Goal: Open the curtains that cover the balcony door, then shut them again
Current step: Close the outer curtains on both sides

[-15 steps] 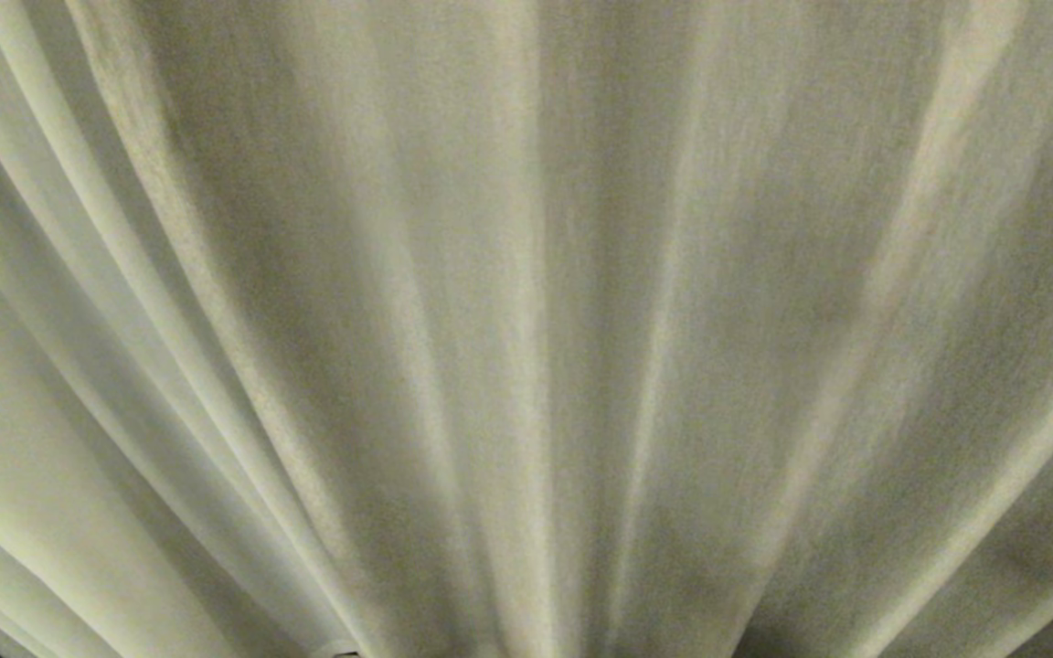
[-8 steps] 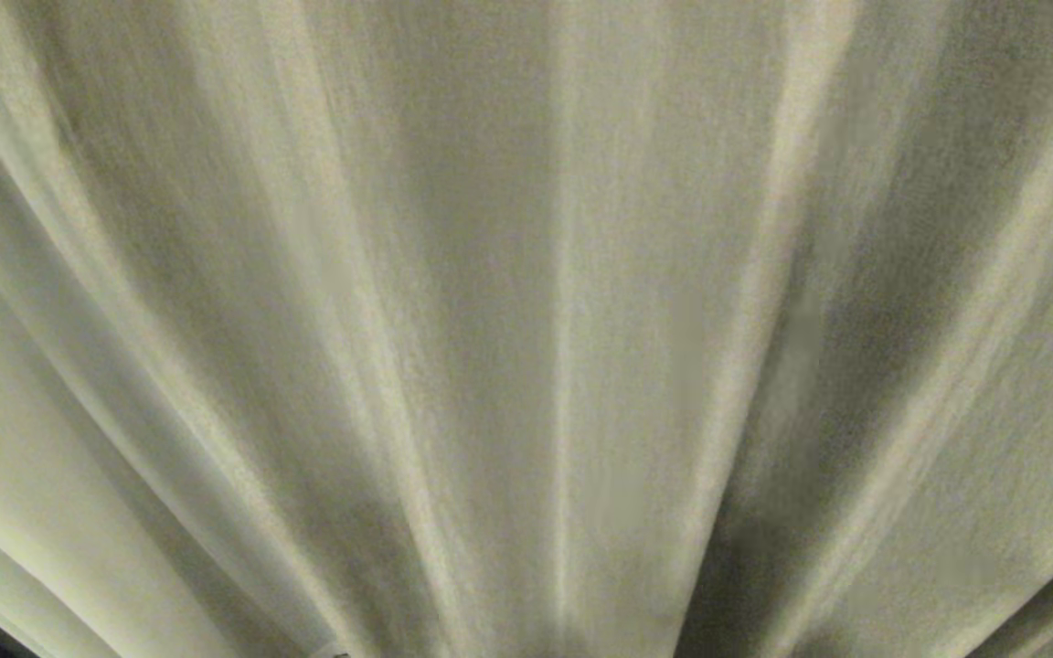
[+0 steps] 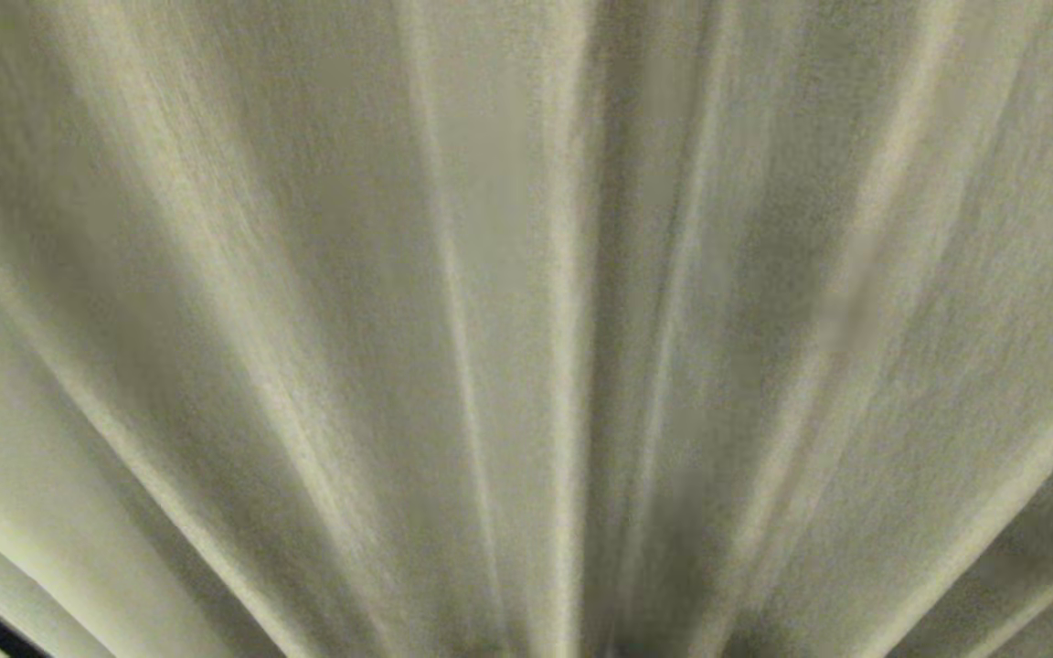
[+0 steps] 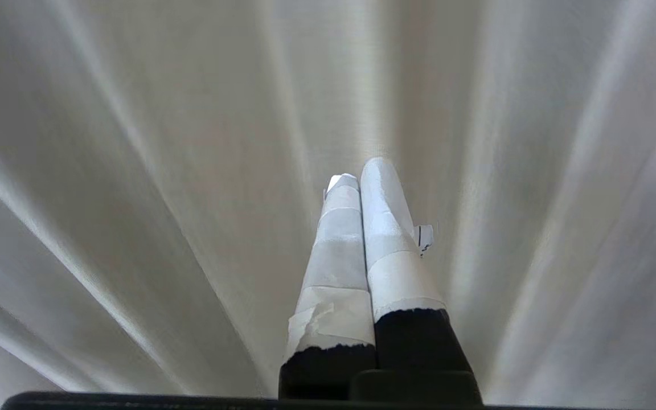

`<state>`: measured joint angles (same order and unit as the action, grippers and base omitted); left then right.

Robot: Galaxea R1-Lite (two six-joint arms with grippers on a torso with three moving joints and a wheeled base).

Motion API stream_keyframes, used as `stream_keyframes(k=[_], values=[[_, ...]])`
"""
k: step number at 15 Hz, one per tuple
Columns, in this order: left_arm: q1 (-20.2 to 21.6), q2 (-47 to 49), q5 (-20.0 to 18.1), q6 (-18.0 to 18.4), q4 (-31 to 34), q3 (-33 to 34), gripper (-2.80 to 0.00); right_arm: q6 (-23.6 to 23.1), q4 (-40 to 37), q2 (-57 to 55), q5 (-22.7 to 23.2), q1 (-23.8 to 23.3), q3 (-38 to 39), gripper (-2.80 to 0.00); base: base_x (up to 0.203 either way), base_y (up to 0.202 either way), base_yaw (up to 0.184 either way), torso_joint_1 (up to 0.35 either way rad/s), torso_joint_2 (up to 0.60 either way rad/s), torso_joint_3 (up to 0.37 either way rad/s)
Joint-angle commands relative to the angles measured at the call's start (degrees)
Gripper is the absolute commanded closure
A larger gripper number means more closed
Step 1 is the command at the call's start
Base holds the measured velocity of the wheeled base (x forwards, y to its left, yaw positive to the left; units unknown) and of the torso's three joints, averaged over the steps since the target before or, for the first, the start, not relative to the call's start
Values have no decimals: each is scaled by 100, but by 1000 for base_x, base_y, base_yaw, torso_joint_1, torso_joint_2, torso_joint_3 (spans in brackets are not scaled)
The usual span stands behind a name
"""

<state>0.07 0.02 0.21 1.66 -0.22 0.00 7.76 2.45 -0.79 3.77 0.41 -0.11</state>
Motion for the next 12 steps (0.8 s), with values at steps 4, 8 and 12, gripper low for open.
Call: stream_keyframes(k=[4,8,12], values=[[1,-2,5,1,-4,0,0,54,-9,75,-22,-2,2,0,0,0,0,0,0,0],[1,-2,5,1,-4,0,0,-2766,6,76,-17,-5,3,0,0,0,0,0,0,0],[1,-2,5,1,-4,0,0,-4130,-136,70,-36,-3,2,0,0,0,0,0,0,0]])
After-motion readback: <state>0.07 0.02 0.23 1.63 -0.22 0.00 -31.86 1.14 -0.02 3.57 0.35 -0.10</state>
